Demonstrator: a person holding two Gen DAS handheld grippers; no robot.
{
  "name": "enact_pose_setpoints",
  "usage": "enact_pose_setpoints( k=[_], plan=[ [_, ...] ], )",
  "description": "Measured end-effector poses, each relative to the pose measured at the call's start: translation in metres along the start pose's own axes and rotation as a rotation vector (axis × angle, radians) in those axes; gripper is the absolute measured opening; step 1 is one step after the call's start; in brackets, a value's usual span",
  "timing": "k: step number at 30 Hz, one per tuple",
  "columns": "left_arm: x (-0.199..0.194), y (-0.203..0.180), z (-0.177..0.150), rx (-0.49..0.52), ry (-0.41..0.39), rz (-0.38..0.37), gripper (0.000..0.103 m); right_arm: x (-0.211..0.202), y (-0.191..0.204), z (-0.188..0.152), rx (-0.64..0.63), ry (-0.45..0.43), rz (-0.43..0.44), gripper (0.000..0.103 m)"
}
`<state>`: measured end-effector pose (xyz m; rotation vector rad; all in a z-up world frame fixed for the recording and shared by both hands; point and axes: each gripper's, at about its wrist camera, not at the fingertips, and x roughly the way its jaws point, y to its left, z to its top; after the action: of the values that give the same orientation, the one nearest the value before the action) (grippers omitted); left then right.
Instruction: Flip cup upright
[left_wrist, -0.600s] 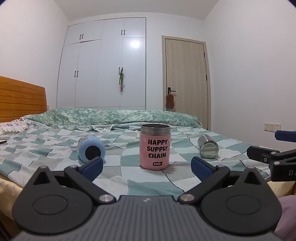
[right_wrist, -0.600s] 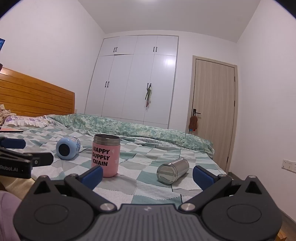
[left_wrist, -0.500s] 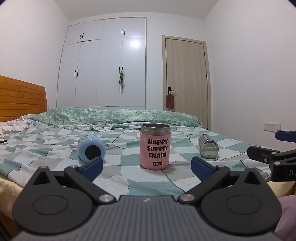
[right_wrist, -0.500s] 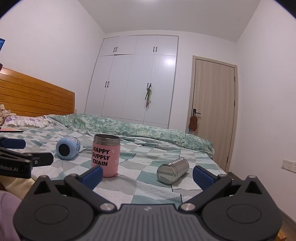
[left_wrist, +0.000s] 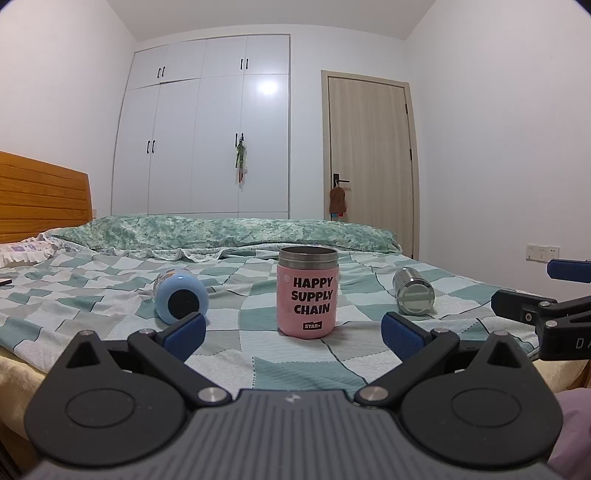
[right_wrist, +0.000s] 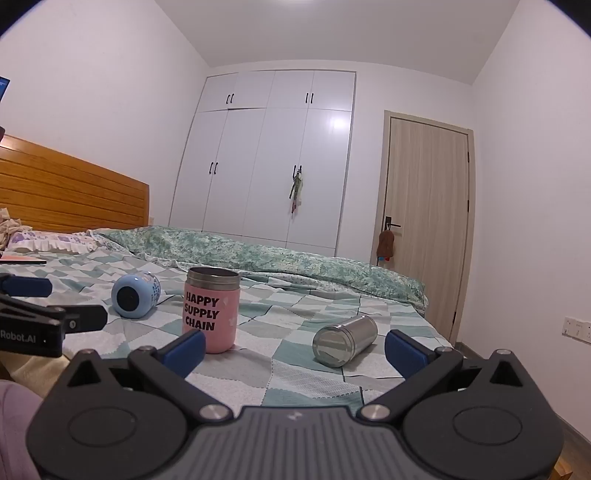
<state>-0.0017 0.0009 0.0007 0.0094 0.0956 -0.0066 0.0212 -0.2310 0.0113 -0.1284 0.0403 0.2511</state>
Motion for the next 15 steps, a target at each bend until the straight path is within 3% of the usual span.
enact_pose_setpoints(
  k=[15],
  plan=[
    [-0.0007, -0.0001, 0.0, 0.0, -0.001, -0.001, 0.103, 0.0008, 0.0003, -0.0001, 0.0, 0.0, 0.0, 0.103]
  ],
)
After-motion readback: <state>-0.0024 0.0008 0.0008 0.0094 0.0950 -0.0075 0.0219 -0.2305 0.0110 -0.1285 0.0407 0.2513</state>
